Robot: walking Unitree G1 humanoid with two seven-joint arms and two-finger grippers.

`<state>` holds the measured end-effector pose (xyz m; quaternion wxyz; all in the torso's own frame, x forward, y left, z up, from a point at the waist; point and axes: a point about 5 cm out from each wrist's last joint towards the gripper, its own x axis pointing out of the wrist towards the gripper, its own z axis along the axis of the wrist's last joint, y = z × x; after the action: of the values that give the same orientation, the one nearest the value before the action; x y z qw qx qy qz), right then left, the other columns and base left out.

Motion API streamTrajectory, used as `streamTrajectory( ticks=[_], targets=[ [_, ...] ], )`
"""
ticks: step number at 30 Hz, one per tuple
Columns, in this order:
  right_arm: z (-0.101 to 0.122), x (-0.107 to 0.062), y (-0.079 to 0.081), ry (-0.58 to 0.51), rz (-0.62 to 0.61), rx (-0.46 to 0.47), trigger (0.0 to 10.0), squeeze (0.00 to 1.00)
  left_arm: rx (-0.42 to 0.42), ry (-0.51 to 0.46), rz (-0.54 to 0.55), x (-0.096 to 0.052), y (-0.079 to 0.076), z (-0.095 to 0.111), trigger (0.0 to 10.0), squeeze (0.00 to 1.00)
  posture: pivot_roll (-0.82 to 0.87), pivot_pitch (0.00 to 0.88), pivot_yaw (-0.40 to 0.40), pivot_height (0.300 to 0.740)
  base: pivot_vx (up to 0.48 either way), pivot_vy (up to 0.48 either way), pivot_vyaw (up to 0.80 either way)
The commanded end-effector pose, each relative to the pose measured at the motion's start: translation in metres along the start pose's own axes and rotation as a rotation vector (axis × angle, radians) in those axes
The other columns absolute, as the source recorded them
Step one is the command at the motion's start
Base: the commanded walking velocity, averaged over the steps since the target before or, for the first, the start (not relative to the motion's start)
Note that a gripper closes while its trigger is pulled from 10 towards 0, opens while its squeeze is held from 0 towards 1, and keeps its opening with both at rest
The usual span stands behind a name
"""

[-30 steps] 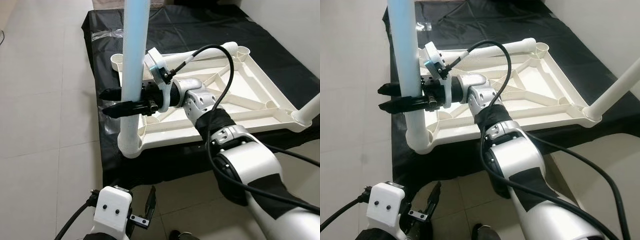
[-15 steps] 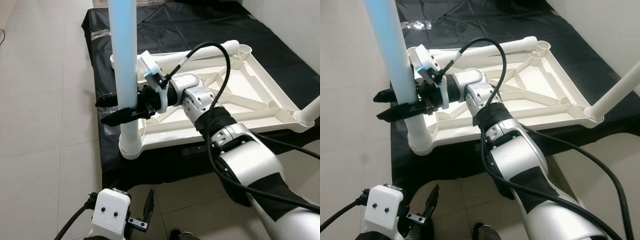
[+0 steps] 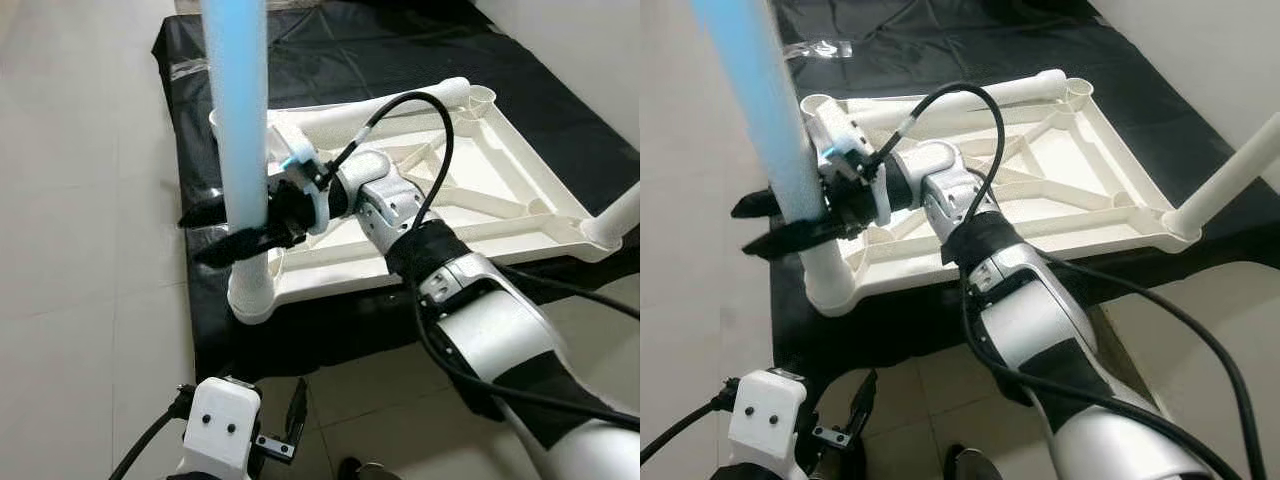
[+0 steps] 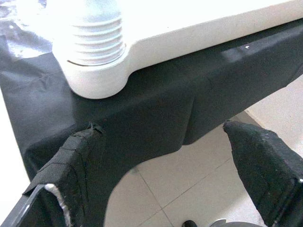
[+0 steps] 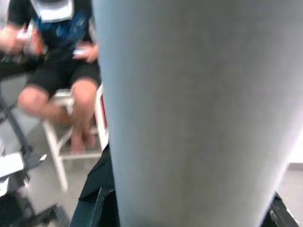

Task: Building children table

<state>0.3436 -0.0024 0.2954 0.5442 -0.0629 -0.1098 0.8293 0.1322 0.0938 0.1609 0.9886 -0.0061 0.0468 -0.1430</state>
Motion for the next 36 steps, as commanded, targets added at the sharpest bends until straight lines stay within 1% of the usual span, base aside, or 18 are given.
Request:
streamTrajectory(
  ticks=[1, 2, 4, 5, 6, 13, 16, 18, 20, 21, 23, 24, 25, 27, 30, 32, 34, 36],
  targets=[
    [-0.020, -0.001, 0.005, 0.045, -0.002, 0.049, 10.0, 0.00, -0.095, 0.006, -0.121, -0.004, -0.031, 0.002, 10.0, 0.00, 0.13, 0.288, -0.095, 0.740, 0.000, 0.000, 0.00],
    [-0.025, -0.006, 0.007, 0.043, -0.039, 0.052, 10.0, 0.00, -0.091, 0.004, -0.122, -0.004, -0.029, 0.002, 10.0, 0.00, 0.13, 0.283, -0.098, 0.740, 0.000, 0.000, 0.00],
    [-0.026, -0.009, 0.007, 0.043, -0.062, 0.051, 10.0, 0.00, -0.091, 0.003, -0.120, -0.003, -0.029, 0.002, 10.0, 0.00, 0.13, 0.283, -0.098, 0.740, 0.000, 0.000, 0.00],
    [-0.027, -0.012, 0.007, 0.041, -0.128, 0.034, 10.0, 0.00, -0.087, 0.001, -0.121, -0.003, -0.028, 0.002, 10.0, 0.00, 0.12, 0.277, -0.094, 0.740, 0.000, 0.000, 0.00],
    [-0.028, -0.013, 0.007, 0.048, -0.154, 0.023, 10.0, 0.00, -0.086, 0.000, -0.120, -0.003, -0.027, 0.002, 10.0, 0.00, 0.12, 0.277, -0.094, 0.740, 0.000, 0.000, 0.00],
    [-0.032, -0.014, 0.008, 0.068, -0.209, 0.014, 10.0, 0.00, -0.081, -0.003, -0.118, -0.001, -0.026, 0.002, 10.0, 0.00, 0.12, 0.267, -0.089, 0.740, 0.000, 0.000, 0.00],
    [-0.035, -0.009, 0.003, 0.111, -0.317, 0.056, 10.0, 0.00, -0.077, -0.006, -0.120, 0.000, -0.026, 0.001, 10.0, 0.00, 0.11, 0.262, -0.088, 0.740, 0.000, 0.000, 0.00],
    [-0.035, -0.006, 0.000, 0.133, -0.357, 0.072, 10.0, 0.00, -0.077, -0.006, -0.120, 0.000, -0.026, 0.001, 10.0, 0.00, 0.11, 0.258, -0.090, 0.740, 0.000, 0.000, 0.00],
    [-0.035, -0.006, 0.000, 0.133, -0.357, 0.072, 10.0, 0.00, -0.077, -0.006, -0.120, 0.000, -0.026, 0.001, 10.0, 0.00, 0.11, 0.258, -0.090, 0.740, 0.000, 0.000, 0.00],
    [-0.036, -0.002, -0.004, 0.165, -0.404, 0.087, 10.0, 0.00, -0.078, -0.006, -0.119, 0.001, -0.026, 0.001, 10.0, 0.00, 0.11, 0.256, -0.090, 0.740, 0.000, 0.000, 0.00],
    [-0.036, -0.002, -0.004, 0.165, -0.404, 0.087, 10.0, 0.00, -0.078, -0.006, -0.119, 0.001, -0.026, 0.001, 10.0, 0.00, 0.11, 0.256, -0.090, 0.740, 0.000, 0.000, 0.00],
    [-0.036, 0.000, -0.007, 0.174, -0.451, 0.112, 10.0, 0.00, -0.078, -0.007, -0.119, 0.001, -0.026, 0.001, 10.0, 0.00, 0.11, 0.255, -0.091, 0.740, 0.000, 0.000, 0.00],
    [-0.036, 0.000, -0.007, 0.174, -0.451, 0.112, 10.0, 0.00, -0.078, -0.007, -0.119, 0.001, -0.026, 0.001, 10.0, 0.00, 0.11, 0.255, -0.091, 0.740, 0.000, 0.000, 0.00],
    [-0.038, 0.003, -0.011, 0.184, -0.520, 0.146, 10.0, 0.00, -0.079, -0.009, -0.119, 0.001, -0.026, 0.001, 10.0, 0.00, 0.11, 0.252, -0.092, 0.740, 0.000, 0.000, 0.00],
    [-0.038, 0.003, -0.013, 0.181, -0.563, 0.155, 10.0, 0.00, -0.077, -0.009, -0.119, 0.001, -0.026, 0.001, 10.0, 0.00, 0.11, 0.252, -0.092, 0.740, 0.000, 0.000, 0.00],
    [-0.041, 0.002, -0.016, 0.168, -0.658, 0.169, 10.0, 0.00, -0.074, -0.010, -0.116, 0.000, -0.025, 0.001, 10.0, 0.00, 0.11, 0.249, -0.095, 0.740, 0.000, 0.000, 0.00],
    [-0.041, 0.002, -0.016, 0.168, -0.658, 0.169, 10.0, 0.00, -0.074, -0.010, -0.116, 0.000, -0.025, 0.001, 10.0, 0.00, 0.11, 0.249, -0.095, 0.740, 0.000, 0.000, 0.00],
    [-0.043, -0.003, -0.019, 0.136, -0.793, 0.175, 10.0, 0.00, -0.072, -0.009, -0.115, -0.001, -0.024, 0.001, 10.0, 0.00, 0.11, 0.250, -0.093, 0.740, 0.000, 0.000, 0.00]
  ],
)
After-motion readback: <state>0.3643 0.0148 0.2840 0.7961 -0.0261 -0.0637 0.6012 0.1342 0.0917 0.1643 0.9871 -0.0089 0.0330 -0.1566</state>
